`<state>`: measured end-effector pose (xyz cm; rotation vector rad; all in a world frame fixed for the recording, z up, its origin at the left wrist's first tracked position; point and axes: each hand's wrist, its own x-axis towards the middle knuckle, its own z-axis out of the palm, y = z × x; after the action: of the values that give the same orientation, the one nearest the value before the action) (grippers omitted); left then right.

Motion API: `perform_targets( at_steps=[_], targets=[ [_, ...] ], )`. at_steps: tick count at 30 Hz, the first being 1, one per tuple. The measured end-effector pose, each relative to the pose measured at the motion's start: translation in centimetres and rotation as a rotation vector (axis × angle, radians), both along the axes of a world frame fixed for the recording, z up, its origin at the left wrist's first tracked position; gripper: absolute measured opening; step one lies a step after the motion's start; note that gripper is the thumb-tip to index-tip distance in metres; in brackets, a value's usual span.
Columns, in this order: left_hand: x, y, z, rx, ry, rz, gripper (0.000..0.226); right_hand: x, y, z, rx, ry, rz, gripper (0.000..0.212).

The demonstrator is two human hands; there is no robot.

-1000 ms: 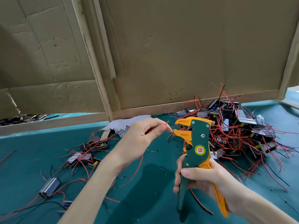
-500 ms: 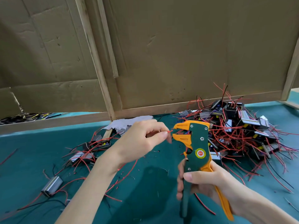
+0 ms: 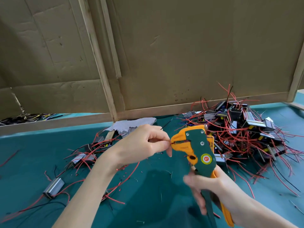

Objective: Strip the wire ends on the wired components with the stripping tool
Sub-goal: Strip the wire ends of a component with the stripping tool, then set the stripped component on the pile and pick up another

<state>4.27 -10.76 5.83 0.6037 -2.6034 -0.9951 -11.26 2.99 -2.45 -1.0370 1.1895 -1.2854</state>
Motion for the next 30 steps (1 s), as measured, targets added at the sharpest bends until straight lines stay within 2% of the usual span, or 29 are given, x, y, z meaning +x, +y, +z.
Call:
perform_targets(
  at_steps=[3,4,7,9,12,15,17,19,22,24,26,27,28,30],
  targets=[
    [-0.6,-0.2,-0.8,0.0,-0.04,0.039,0.024,0.6,-0.2,-0.6,-0.003,0.024,-0.085,0.03],
    [-0.8,-0.3,-1.1,0.005,-0.048,0.055,0.025,0.6,-0.2,-0.6,0.016,-0.037,-0.049,0.03],
    [-1.2,-0.8,-1.2,-0.007,0.018,0.168,0.026,0.5,-0.7,-0.4,0.039,-0.395,0.067,0.021],
    [-2.1,-1.2,-0.7,-0.1,0.142,0.262,0.023,0.2,-1.1,-0.6,0.021,-0.493,0.028,0.025],
    [-5.3,-1.3,1.2,-0.208,0.422,0.363,0.021,0.1,-1.4,-1.0,0.037,-0.552,-0.051,0.017],
    [-9.9,-0.8,3.3,-0.099,0.677,0.376,0.023,0.2,-1.5,-1.3,0.104,-0.618,-0.078,0.013],
    [-12.8,-0.1,4.3,0.027,0.728,0.314,0.024,0.3,-1.6,-1.2,0.128,-0.657,-0.082,0.013],
    [-14.6,0.6,4.5,0.124,0.656,0.169,0.028,0.2,-1.6,-1.1,0.132,-0.672,-0.086,0.011],
    [-14.0,0.6,3.4,0.127,0.454,-0.061,0.044,0.2,-1.8,-1.1,0.14,-0.683,-0.083,0.011],
    [-12.0,-0.2,2.3,0.203,0.42,-0.112,0.041,0.1,-1.9,-1.2,0.144,-0.684,-0.076,0.012],
    [-9.2,-1.9,1.2,0.263,0.436,0.015,0.035,0.1,-1.9,-1.3,0.143,-0.673,-0.069,0.012],
    [-7.6,-3.1,0.3,0.213,0.413,0.153,0.033,0.2,-1.9,-1.4,0.141,-0.666,-0.062,0.011],
    [-5.7,-4.6,-0.6,0.096,0.341,0.33,0.032,0.2,-1.9,-1.4,0.14,-0.659,-0.056,0.011],
    [-1.4,-7.9,-2.9,-0.259,-0.003,0.703,0.028,0.3,-2.1,-1.6,0.146,-0.652,-0.051,0.012]
  ],
)
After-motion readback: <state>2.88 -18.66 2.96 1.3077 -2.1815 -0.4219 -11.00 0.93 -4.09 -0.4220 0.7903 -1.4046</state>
